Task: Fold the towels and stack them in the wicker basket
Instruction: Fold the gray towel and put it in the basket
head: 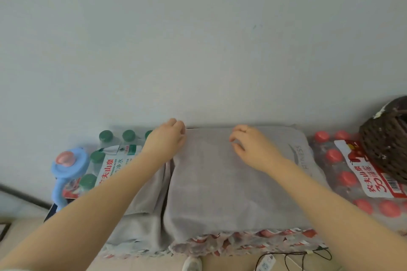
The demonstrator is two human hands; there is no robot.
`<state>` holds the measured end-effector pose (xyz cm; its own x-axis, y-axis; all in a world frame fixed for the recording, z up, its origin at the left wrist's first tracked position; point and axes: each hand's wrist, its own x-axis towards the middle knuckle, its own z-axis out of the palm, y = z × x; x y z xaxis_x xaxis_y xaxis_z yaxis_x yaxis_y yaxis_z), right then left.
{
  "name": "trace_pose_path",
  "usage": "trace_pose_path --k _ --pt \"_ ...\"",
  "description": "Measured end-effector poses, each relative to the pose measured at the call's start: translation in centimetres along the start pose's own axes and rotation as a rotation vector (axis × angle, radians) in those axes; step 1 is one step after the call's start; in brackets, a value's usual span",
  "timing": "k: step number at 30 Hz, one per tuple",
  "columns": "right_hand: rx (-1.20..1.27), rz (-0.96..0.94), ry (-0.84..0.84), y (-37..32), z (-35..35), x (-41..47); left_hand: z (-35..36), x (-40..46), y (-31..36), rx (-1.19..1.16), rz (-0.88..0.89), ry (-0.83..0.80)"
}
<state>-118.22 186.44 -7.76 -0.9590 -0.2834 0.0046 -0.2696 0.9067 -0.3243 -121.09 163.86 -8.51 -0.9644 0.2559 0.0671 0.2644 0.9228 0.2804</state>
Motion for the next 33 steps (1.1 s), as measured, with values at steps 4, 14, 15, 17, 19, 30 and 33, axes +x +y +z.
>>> trace_pose_path --k 4,14,15,17,19,30,33 --pt "0.172 -0.247 -0.155 -6.0 1.7 0.6 -0.1 -5.1 -1.4 -0.049 -0.065 -0.064" --pt "0.195 -0.152 -0.379 -14.6 7.0 0.9 0.3 -13.6 -5.6 0.153 0.086 -0.311" --pt "0.204 -0.121 -0.364 -14.9 7.4 1.1 0.2 -13.8 -6.0 0.138 0.105 -0.322" --pt "0.243 -0.065 -0.357 -15.1 7.7 1.4 -0.1 -13.9 -6.7 0.047 0.151 -0.316" --pt "0.316 0.009 -0.336 -15.1 7.7 1.5 -0.7 -13.5 -7.4 -0.064 0.164 -0.273" --pt "0.714 0.117 -0.027 -18.4 5.6 4.0 -5.9 -7.1 -13.1 -0.905 -0.464 0.237" --pt "0.57 -0.003 -0.051 -19.8 6.1 5.4 -5.6 -5.0 -16.1 -0.925 -0.56 0.254"
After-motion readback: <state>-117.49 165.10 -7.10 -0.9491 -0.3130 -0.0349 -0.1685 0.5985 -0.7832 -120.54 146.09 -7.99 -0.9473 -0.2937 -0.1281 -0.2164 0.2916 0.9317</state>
